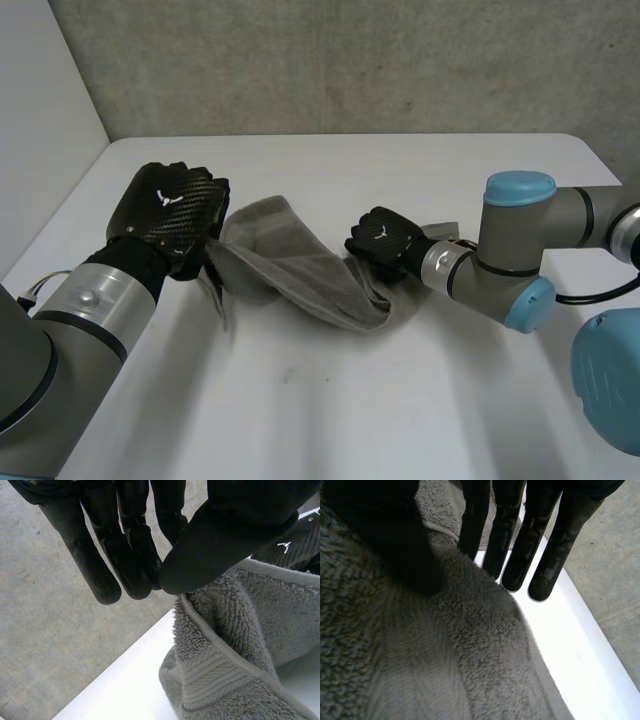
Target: Fold the towel.
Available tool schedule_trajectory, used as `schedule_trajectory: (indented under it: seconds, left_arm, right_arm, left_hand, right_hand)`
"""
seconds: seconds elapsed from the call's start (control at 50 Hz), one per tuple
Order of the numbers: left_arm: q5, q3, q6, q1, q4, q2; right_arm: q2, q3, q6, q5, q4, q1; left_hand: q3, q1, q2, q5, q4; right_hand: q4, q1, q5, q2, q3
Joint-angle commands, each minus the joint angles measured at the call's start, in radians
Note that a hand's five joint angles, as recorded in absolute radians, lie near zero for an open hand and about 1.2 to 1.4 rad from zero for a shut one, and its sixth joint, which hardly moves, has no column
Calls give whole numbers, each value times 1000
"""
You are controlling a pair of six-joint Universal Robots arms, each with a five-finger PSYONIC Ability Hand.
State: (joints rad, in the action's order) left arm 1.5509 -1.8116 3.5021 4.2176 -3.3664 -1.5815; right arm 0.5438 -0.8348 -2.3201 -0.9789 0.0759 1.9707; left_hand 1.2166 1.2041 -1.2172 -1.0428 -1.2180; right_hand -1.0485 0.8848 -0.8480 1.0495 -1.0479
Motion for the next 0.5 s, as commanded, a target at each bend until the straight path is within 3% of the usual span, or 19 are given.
schedule_trajectory:
  seconds: [0.02,0.16,0.24,0.38,0.42,0.5]
  left_arm:
    - [0,0,0,-1,1,1]
    - [0,6,0,2,1,14]
    - [3,28,0,15,-1,31]
    - [5,98,-3,76,2,117]
    - [6,145,-5,116,4,155]
    - [5,190,-12,142,10,178]
  right_arm:
    - [62,-1,27,-29,-11,4]
    - [196,-52,2,-99,-22,-9]
    - [355,-145,-63,-109,-22,-22]
    - [604,-239,-208,-127,4,-150]
    - [733,-254,-252,-139,72,-212]
    - [844,-262,-255,-142,183,-279]
  left_hand:
    - [180,192,-179,-179,-178]
    - [180,192,-179,-179,-178]
    - [180,192,-179,-179,-178]
    - [180,192,-179,-179,-178]
    - [180,192,-179,-179,-178]
    - [180,192,-179,-179,-178]
  right_hand:
    - [-348,511,-374,347,-348]
    - [-348,511,-374,347,-348]
    - [-348,511,-374,347,-348]
    - [-348,511,-374,347,-348]
    - [-348,511,-374,347,-348]
    - [-348,511,-374,347,-348]
